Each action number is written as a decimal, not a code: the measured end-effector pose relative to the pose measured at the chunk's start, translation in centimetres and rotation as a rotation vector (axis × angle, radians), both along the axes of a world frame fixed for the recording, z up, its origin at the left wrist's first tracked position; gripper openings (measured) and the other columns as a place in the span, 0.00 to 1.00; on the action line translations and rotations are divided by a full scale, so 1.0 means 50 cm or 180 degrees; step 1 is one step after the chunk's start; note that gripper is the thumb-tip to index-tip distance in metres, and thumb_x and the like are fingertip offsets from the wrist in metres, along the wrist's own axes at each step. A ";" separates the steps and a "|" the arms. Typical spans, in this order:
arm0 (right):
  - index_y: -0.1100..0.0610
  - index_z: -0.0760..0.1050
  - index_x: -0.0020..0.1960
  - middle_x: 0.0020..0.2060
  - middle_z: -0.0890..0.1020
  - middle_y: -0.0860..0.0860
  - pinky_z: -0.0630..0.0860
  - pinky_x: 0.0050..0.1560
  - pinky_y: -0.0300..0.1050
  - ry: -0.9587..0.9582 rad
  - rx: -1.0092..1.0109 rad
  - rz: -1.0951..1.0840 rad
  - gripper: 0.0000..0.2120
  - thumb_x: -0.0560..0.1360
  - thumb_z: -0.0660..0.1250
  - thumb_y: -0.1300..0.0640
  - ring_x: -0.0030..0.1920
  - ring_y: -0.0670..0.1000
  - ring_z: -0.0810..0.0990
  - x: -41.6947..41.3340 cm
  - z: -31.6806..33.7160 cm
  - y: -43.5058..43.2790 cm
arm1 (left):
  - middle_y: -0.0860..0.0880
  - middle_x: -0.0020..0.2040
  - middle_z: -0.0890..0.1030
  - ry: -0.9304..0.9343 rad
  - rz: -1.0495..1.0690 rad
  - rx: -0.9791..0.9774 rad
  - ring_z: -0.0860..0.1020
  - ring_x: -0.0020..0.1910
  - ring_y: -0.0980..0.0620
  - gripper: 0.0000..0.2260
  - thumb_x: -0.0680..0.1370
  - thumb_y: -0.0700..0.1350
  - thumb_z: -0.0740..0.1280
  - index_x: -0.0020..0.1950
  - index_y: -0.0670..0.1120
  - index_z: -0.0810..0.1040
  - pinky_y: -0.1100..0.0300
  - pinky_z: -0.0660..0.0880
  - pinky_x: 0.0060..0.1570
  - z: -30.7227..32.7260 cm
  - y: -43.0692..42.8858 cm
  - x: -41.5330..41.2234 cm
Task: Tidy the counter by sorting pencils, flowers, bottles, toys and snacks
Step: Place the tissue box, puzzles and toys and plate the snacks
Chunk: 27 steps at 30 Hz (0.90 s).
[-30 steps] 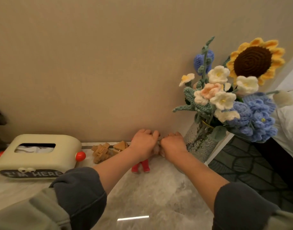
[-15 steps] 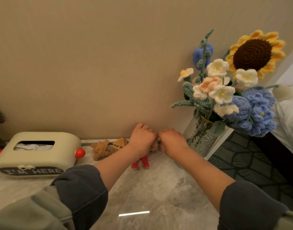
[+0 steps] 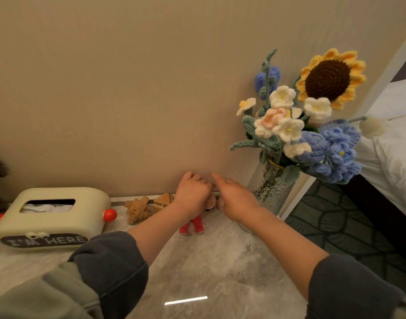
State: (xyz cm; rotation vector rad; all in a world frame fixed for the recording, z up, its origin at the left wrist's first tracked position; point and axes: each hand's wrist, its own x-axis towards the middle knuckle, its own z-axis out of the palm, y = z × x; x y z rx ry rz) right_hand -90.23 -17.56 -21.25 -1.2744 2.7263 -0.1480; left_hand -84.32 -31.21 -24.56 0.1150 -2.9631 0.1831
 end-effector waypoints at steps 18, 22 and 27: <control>0.44 0.75 0.62 0.60 0.75 0.44 0.73 0.57 0.43 -0.0428 -0.1126 -0.0226 0.19 0.71 0.67 0.51 0.62 0.47 0.73 0.231 -0.081 0.118 | 0.56 0.58 0.76 0.0941 0.0437 0.1891 0.76 0.54 0.56 0.15 0.77 0.47 0.66 0.63 0.55 0.75 0.56 0.75 0.49 0.023 0.065 0.320; 0.45 0.76 0.62 0.57 0.76 0.44 0.74 0.51 0.42 -0.0590 -0.1230 -0.0241 0.18 0.72 0.68 0.52 0.55 0.46 0.76 0.271 -0.090 0.104 | 0.58 0.60 0.74 0.0965 0.0778 0.2072 0.76 0.49 0.61 0.15 0.77 0.48 0.66 0.63 0.58 0.72 0.55 0.77 0.47 0.008 0.076 0.389; 0.42 0.76 0.60 0.53 0.75 0.40 0.69 0.41 0.33 -0.0862 -0.1353 0.0038 0.16 0.73 0.68 0.52 0.46 0.40 0.74 0.337 -0.101 0.051 | 0.61 0.60 0.73 0.1088 0.1100 0.2174 0.75 0.49 0.64 0.16 0.77 0.49 0.67 0.63 0.60 0.72 0.60 0.77 0.48 -0.018 0.073 0.490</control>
